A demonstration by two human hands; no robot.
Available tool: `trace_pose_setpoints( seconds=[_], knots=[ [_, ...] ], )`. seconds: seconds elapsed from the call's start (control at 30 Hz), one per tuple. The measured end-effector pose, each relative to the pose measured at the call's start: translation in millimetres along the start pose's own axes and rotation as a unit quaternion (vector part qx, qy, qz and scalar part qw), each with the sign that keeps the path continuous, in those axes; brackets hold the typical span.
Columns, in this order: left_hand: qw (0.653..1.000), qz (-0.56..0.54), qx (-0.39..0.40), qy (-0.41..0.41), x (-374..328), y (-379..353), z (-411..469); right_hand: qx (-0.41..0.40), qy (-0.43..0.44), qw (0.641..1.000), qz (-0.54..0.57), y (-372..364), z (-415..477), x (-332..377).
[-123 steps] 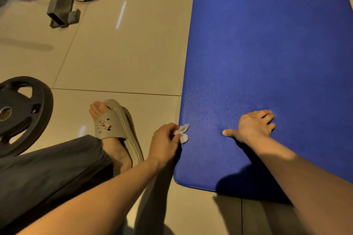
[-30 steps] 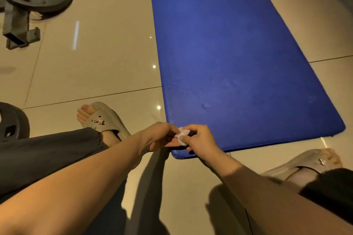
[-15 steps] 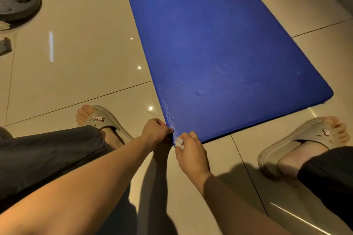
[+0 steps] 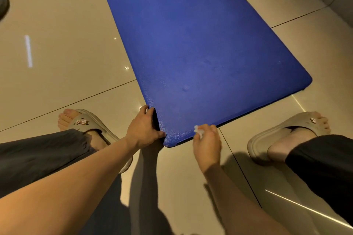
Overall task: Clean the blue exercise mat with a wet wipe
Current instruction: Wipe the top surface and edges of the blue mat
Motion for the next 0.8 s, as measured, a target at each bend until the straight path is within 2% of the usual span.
trace_pose_setpoints(
  seconds=[0.1, 0.17, 0.3, 0.43, 0.5, 0.57, 0.73, 0.8],
  knots=[
    [0.998, 0.035, 0.043, 0.005, 0.3, -1.7, -0.6, 0.067, 0.071, 0.995, -0.015, -28.4, -39.2, 31.7],
    [0.995, 0.085, 0.051, 0.003, -1.7, -2.5, 2.0, 0.104, 0.077, 0.991, -0.020, -35.3, -48.1, 36.5],
    [0.990, 0.134, 0.031, 0.014, -11.7, -4.4, 4.8, 0.051, 0.084, 0.995, -0.029, -16.3, -17.9, 18.2],
    [0.986, 0.159, 0.034, 0.025, -19.1, -6.2, 4.4, -0.066, -0.019, 0.998, 0.000, 21.5, 33.0, -15.7],
    [0.985, 0.168, 0.032, 0.031, -21.4, -5.2, 3.4, -0.095, -0.064, 0.993, 0.007, 29.1, 43.2, -25.9],
    [0.984, 0.168, 0.036, 0.035, -24.2, -4.7, 2.7, -0.078, -0.062, 0.995, 0.005, 21.3, 31.1, -18.3],
    [0.979, 0.191, 0.057, 0.043, -31.4, -1.8, 3.9, 0.059, 0.067, 0.996, -0.022, -13.3, -20.2, 27.0],
    [0.976, 0.199, 0.074, 0.048, -34.2, 0.9, 5.9, 0.075, 0.084, 0.993, -0.028, -4.6, -10.0, 23.1]
  ],
)
Point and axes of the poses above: each hand's wrist, its own z-axis towards the middle knuckle, its own y-axis out of the back of the hand, x = y × z, the point moved 3 cm from there along z, towards the middle knuckle, and after that the axes turned 4 degrees about -y, right-handed, at the moved point
